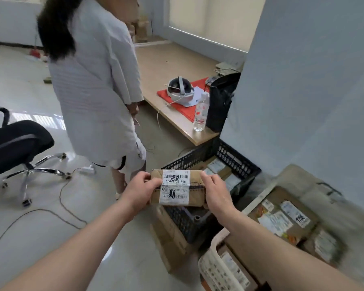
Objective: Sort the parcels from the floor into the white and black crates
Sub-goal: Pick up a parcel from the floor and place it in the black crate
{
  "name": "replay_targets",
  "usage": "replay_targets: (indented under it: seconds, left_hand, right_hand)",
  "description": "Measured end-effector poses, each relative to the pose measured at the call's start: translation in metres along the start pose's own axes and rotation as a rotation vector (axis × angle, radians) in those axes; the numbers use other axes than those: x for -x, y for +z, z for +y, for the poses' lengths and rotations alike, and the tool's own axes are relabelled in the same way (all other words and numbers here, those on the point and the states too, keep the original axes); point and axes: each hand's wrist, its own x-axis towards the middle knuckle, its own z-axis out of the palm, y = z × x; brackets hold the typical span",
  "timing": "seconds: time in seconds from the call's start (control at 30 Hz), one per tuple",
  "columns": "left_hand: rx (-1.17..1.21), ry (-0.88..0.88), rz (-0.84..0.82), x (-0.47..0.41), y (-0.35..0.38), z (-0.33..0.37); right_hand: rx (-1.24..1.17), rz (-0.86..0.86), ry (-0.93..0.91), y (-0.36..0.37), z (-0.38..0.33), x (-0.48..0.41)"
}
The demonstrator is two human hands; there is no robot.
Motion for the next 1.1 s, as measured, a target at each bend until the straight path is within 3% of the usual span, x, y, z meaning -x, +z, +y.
replay_targets:
  seconds: [0.23,0.5,0.73,1.1]
  left_hand:
    - [-0.147,0.035,-0.052,-0.037,0.051,0.033]
    - [-0.327,0.029,-0.126,-0.119,0.081,0.047]
    - [-0.581,0.076,-0.294,-0.228,0.099,0.023]
    - [-1.028,-0.012,-0.563,-0.331,0.101,-0.035]
  right_hand:
    - [-0.088,0.011,0.071,-0.043,0.017,-0.034]
    - [-0.124,0.05,0.198,-0.037,0.033,-0.091]
    - [-0.116,0.127,0.416,0.012,0.068,-0.16]
    - [-0.127,0.11,0.762,0.108,0.11,-0.205]
